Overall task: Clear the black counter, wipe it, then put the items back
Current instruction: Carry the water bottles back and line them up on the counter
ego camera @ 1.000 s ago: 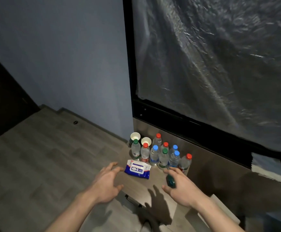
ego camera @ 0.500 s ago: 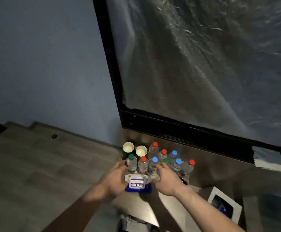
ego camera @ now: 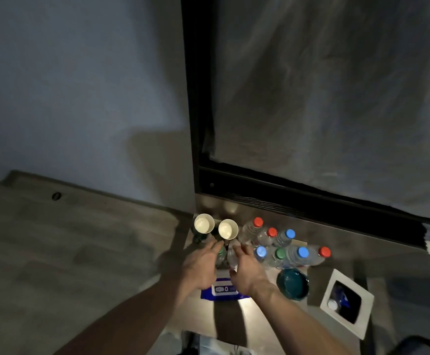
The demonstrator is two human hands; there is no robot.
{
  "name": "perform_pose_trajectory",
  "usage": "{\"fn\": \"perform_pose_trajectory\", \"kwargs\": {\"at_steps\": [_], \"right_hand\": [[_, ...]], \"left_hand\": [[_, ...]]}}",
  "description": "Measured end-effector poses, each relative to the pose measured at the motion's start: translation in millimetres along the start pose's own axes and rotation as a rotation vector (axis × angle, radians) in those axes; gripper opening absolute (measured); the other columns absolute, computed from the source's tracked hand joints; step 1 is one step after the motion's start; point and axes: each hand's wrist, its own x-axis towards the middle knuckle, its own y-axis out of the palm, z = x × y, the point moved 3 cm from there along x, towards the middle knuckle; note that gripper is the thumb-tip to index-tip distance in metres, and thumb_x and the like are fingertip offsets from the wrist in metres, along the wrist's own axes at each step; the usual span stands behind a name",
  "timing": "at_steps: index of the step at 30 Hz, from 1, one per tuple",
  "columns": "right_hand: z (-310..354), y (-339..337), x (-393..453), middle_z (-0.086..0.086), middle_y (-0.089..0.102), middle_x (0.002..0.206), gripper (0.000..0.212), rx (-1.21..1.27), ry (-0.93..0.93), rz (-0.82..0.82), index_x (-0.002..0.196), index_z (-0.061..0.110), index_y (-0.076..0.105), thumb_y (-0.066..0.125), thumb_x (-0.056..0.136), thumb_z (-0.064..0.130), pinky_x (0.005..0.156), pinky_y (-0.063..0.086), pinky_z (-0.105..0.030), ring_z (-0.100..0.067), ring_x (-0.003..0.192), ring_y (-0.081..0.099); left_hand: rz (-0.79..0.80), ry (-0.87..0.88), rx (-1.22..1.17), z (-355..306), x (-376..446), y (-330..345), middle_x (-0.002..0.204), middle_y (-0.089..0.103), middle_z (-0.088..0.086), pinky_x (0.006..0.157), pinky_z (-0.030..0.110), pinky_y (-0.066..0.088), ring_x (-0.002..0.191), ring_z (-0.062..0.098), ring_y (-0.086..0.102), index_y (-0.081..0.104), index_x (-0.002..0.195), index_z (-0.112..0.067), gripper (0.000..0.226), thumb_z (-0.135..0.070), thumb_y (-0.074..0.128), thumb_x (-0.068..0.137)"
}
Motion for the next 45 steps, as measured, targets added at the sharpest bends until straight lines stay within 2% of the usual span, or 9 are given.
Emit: {"fn": "perform_pose_trajectory", "kwargs": {"at_steps": [7,10,17,21,25,30,33,37,45], "right_hand": [[-7,11,16,-0.004,0.055,0.137,0.043,0.141,0.132,-0.136,0.129,0.019,0.064,0.062,0.089,0.002,0.103,0.048,-0.029,-0.025,0.121,0.061],[-5,8,14,-0.004,0.058,0.132,0.037,0.163,0.128,-0.172,0.125,0.020,0.067,0.065,0.091,0.005,0.100,0.049,-0.029,-0.026,0.117,0.063],[8,-13,-35,0.008,0.051,0.110,0.018,0.235,-0.023,-0.301,0.108,0.025,0.068,0.071,0.091,0.019,0.093,0.045,-0.019,-0.011,0.097,0.054],[6,-24,-82,0.008,0.055,0.110,0.026,0.289,-0.038,-0.335,0.099,0.029,0.067,0.071,0.084,0.008,0.089,0.049,-0.024,-0.012,0.095,0.058],[-3,-40,-138,0.016,0.059,0.107,0.030,0.352,-0.098,-0.392,0.095,0.036,0.068,0.081,0.080,0.014,0.088,0.051,-0.025,-0.006,0.099,0.056],[-41,-58,-222,0.022,0.062,0.095,0.023,0.416,-0.170,-0.485,0.090,0.041,0.068,0.084,0.075,0.033,0.078,0.054,-0.028,-0.004,0.092,0.060],[-76,-60,-277,0.021,0.065,0.093,0.024,0.454,-0.182,-0.535,0.085,0.041,0.070,0.087,0.072,0.032,0.077,0.052,-0.023,-0.001,0.092,0.062],[-129,-56,-356,0.023,0.064,0.094,0.023,0.472,-0.176,-0.603,0.088,0.038,0.074,0.087,0.073,0.026,0.073,0.048,-0.014,0.003,0.095,0.061],[-252,-46,-494,0.022,0.066,0.098,0.024,0.495,-0.091,-0.727,0.092,0.038,0.076,0.087,0.074,0.027,0.075,0.050,-0.014,0.001,0.093,0.063]], "left_hand": [[-0.094,0.019,-0.124,7,16,4,0.147,0.039,-0.009,0.101,0.039,0.055,0.115,0.022,0.064,0.052,0.130,-0.028,0.041,-0.017,0.069,0.094],[-0.163,0.017,-0.216,17,9,0,0.139,0.047,-0.014,0.107,0.029,0.049,0.119,0.014,0.062,0.060,0.127,-0.028,0.041,-0.011,0.071,0.092],[-0.337,0.060,-0.304,41,-50,-24,0.122,0.050,-0.024,0.097,0.021,0.054,0.110,0.006,0.061,0.064,0.123,-0.032,0.040,-0.012,0.074,0.090],[-0.486,0.225,-0.380,33,-105,-48,0.115,0.057,-0.011,0.082,0.024,0.059,0.096,0.003,0.063,0.069,0.113,-0.019,0.038,0.002,0.076,0.082],[-0.460,0.174,-0.431,11,-155,-68,0.111,0.054,-0.020,0.080,0.027,0.057,0.092,0.002,0.062,0.068,0.109,-0.030,0.036,-0.005,0.075,0.085],[-0.476,0.223,-0.415,-48,-217,-65,0.109,0.057,-0.017,0.077,0.008,0.047,0.095,0.001,0.063,0.070,0.106,-0.033,0.038,-0.003,0.078,0.084],[-0.474,0.246,-0.449,-91,-244,-43,0.107,0.059,-0.013,0.070,0.009,0.047,0.085,0.007,0.064,0.071,0.102,-0.034,0.040,-0.002,0.082,0.081],[-0.470,0.295,-0.446,-158,-278,-2,0.107,0.059,-0.018,0.077,0.017,0.049,0.086,0.004,0.061,0.070,0.102,-0.040,0.039,-0.009,0.084,0.082],[-0.382,0.470,-0.431,-302,-348,63,0.108,0.060,-0.019,0.075,0.008,0.046,0.094,-0.001,0.060,0.068,0.111,-0.043,0.032,-0.021,0.079,0.089]]}}
